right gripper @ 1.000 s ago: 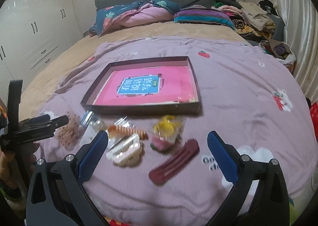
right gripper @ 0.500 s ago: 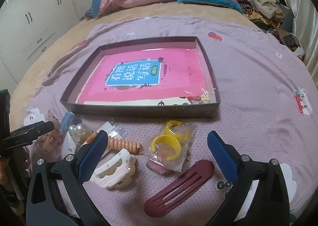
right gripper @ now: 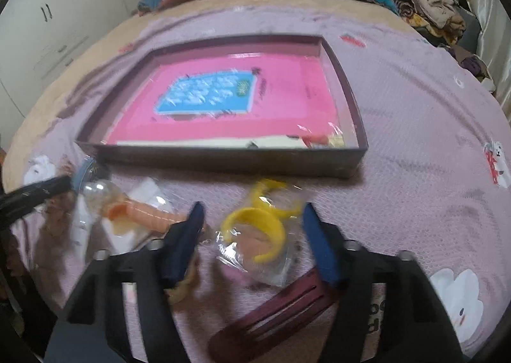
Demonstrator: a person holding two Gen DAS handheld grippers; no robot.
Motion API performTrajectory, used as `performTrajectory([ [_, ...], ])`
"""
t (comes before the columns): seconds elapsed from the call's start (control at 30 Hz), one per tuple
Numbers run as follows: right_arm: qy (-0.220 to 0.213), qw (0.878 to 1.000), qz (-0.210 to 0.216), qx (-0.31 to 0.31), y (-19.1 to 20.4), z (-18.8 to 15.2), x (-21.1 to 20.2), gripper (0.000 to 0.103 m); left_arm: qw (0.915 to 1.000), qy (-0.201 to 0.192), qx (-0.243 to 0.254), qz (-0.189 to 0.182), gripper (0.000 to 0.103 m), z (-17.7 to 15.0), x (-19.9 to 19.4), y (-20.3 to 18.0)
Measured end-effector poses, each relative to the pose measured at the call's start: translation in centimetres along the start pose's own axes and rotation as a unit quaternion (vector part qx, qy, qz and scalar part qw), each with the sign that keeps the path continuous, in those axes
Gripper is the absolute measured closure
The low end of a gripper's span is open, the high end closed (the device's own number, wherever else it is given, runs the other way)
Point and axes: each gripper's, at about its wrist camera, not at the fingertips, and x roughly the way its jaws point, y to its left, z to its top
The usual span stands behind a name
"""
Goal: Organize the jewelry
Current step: 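Grasp the sheer pink bow with the left tool while the right tool grasps the bagged yellow ring, then carry the bow into the tray and open the left tool while the right tool carries the ring bag over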
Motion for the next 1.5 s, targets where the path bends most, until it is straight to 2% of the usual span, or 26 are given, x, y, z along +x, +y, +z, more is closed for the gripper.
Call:
performTrajectory([
  [0.07,-0.005,1.0,-0.001,-0.004,-0.2,-0.3,0.2,0.051,1.0,-0.002,0.002,0.004,0.091,0.2,0.0,-0.4],
  [0.2,-0.016,1.0,-0.01,-0.006,-0.6,-0.5,-0.3,0.062,0.9999,-0.01,0.003,0.008,0.092,0.6,-0.6,-0.7],
  [0.6,-0.053,0.998,0.007,0.019,-2.4,-0.8,-3.5,0.063,0.9992,-0.032,0.014,0.02,0.092,1.6,-3.1,-2.3],
  [0.9,-0.087,0.995,0.014,0.038,-3.9,-0.9,-6.6,0.063,0.9974,-0.059,0.038,0.015,0.092,3.7,-4.6,-5.5],
  [1.3,-0.142,0.987,-0.001,0.069,-6.9,-0.5,-10.8,0.063,0.9957,-0.064,0.067,-0.005,0.092,6.4,-3.0,-10.1],
  [1.5,-0.162,0.984,-0.011,0.073,-7.7,0.6,-11.9,0.063,0.9952,-0.066,0.07,-0.019,0.092,7.9,-1.3,-11.2],
])
